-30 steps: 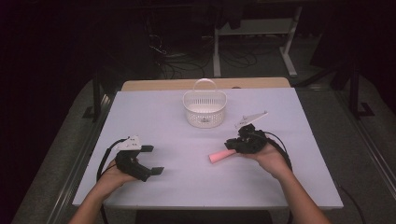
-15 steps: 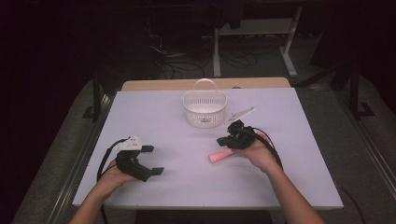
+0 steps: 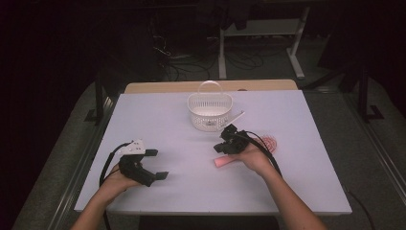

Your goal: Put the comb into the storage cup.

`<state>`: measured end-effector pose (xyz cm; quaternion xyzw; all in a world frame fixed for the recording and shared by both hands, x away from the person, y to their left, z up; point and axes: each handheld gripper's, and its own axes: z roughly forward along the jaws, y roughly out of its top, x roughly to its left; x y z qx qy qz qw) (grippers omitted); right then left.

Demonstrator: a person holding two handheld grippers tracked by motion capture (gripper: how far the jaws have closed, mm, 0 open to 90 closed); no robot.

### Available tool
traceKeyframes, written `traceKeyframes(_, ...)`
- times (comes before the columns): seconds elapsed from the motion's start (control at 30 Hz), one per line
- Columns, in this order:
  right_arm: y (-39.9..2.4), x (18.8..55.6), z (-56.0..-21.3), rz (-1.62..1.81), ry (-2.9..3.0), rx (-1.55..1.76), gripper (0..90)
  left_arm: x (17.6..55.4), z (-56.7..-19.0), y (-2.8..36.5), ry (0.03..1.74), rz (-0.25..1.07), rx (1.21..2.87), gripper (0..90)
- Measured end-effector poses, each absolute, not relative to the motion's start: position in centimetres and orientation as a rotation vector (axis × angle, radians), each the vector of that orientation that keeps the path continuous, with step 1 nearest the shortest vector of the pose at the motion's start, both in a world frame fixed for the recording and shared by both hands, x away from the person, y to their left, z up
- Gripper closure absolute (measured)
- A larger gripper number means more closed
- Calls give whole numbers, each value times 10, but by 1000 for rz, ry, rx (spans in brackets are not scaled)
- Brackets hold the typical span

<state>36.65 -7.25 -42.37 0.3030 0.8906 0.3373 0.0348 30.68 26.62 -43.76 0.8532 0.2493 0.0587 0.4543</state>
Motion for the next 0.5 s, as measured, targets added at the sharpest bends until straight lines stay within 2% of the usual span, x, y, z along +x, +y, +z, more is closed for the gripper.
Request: traceKeyframes(0.5,-48,370,-438,929,2804,901,890,306,-438,265,609,144,2107,2)
